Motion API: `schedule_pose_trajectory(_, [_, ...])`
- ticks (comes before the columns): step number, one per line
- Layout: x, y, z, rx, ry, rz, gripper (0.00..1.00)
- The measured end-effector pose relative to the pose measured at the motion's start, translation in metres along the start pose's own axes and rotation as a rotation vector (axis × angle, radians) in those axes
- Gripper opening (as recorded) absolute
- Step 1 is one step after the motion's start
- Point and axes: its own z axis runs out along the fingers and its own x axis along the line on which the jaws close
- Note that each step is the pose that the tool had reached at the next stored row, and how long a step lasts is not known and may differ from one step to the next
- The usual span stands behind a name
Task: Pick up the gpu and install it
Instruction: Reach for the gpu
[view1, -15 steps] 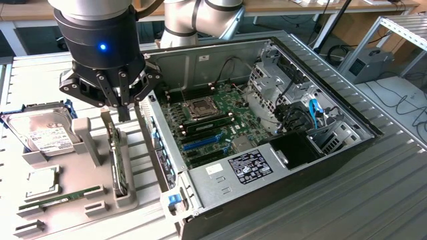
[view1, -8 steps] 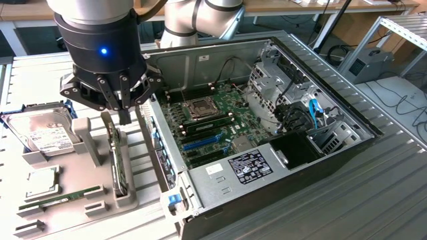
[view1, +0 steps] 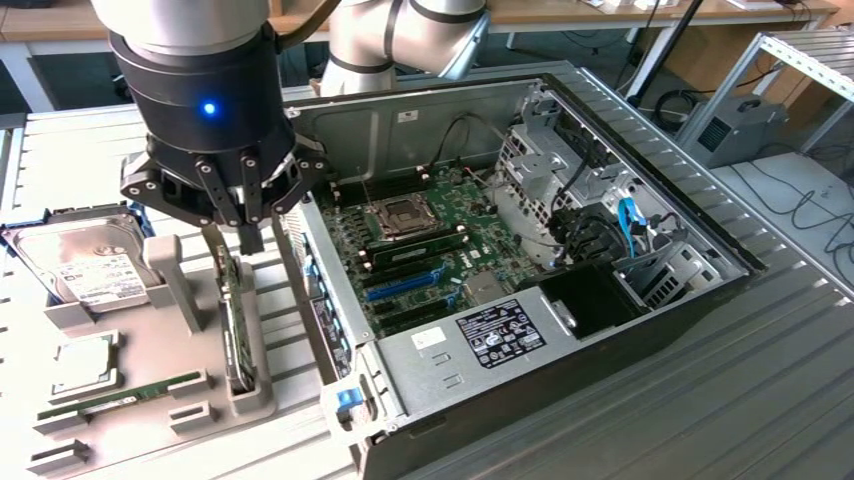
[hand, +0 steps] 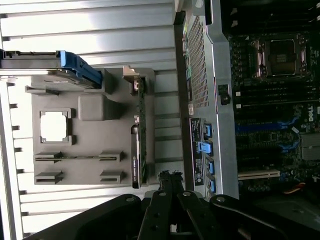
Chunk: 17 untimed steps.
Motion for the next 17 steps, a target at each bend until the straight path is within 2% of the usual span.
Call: schedule_pose_trajectory(17, [-0.0006,-0.0081,0.0012,0.0025,-0.0002,0.000,0.11])
